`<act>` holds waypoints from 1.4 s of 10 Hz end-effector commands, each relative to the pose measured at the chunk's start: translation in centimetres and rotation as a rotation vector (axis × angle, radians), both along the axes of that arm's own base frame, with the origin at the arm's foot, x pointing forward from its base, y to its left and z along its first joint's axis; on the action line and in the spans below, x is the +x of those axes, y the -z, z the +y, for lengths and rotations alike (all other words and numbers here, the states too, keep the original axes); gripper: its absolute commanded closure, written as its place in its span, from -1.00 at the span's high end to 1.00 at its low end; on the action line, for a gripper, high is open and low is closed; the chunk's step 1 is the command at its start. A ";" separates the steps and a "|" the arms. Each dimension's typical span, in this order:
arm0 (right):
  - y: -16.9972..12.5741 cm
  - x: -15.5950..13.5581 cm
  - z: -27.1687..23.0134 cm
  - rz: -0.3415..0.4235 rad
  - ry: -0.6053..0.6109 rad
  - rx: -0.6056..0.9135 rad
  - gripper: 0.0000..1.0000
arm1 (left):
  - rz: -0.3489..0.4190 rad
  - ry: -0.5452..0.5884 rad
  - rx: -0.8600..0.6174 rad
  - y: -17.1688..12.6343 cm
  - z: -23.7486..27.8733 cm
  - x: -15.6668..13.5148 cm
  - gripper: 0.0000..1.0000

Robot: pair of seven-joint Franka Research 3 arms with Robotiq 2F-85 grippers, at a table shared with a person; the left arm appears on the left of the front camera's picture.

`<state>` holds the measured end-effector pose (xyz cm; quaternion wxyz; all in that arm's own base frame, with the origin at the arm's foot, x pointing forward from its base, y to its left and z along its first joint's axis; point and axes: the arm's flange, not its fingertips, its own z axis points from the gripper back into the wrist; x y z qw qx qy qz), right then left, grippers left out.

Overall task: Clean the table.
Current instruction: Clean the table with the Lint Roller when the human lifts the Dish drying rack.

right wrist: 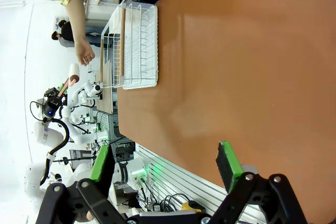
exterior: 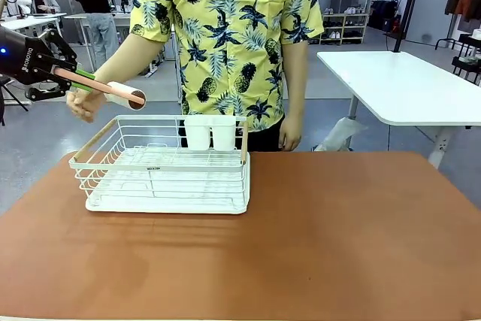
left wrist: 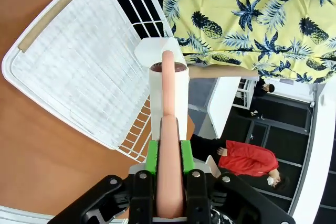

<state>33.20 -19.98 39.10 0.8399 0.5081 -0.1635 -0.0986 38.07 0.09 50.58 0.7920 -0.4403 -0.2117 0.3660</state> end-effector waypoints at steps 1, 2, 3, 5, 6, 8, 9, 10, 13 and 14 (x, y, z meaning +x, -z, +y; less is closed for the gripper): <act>-0.2 -0.2 0.1 -0.012 0.005 0.017 1.00 | -0.001 0.002 0.003 0.0 -0.1 0.0 -1.00; -0.2 -0.2 0.1 -0.012 0.005 0.017 1.00 | -0.001 0.002 0.003 0.0 -0.1 0.0 -1.00; -0.2 -0.2 0.1 -0.012 0.005 0.017 1.00 | -0.001 0.002 0.003 0.0 -0.1 0.0 -1.00; -0.2 -0.2 0.1 -0.012 0.005 0.017 1.00 | -0.001 0.002 0.003 0.0 -0.1 0.0 -1.00; -0.2 -0.2 0.1 -0.012 0.005 0.017 1.00 | -0.001 0.002 0.003 0.0 -0.1 0.0 -1.00; -0.2 -0.2 0.1 -0.012 0.005 0.017 1.00 | -0.001 0.002 0.003 0.0 -0.1 0.0 -1.00; -0.2 -0.2 0.1 -0.012 0.005 0.017 1.00 | -0.001 0.002 0.003 0.0 -0.1 0.0 -1.00; -0.2 -0.2 0.1 -0.012 0.005 0.017 1.00 | -0.001 0.002 0.003 0.0 -0.1 0.0 -1.00; -0.2 -0.2 0.1 -0.012 0.005 0.017 1.00 | -0.001 0.002 0.003 0.0 -0.1 0.0 -1.00; -0.2 -0.2 0.1 -0.012 0.005 0.017 1.00 | -0.001 0.002 0.003 0.0 -0.1 0.0 -1.00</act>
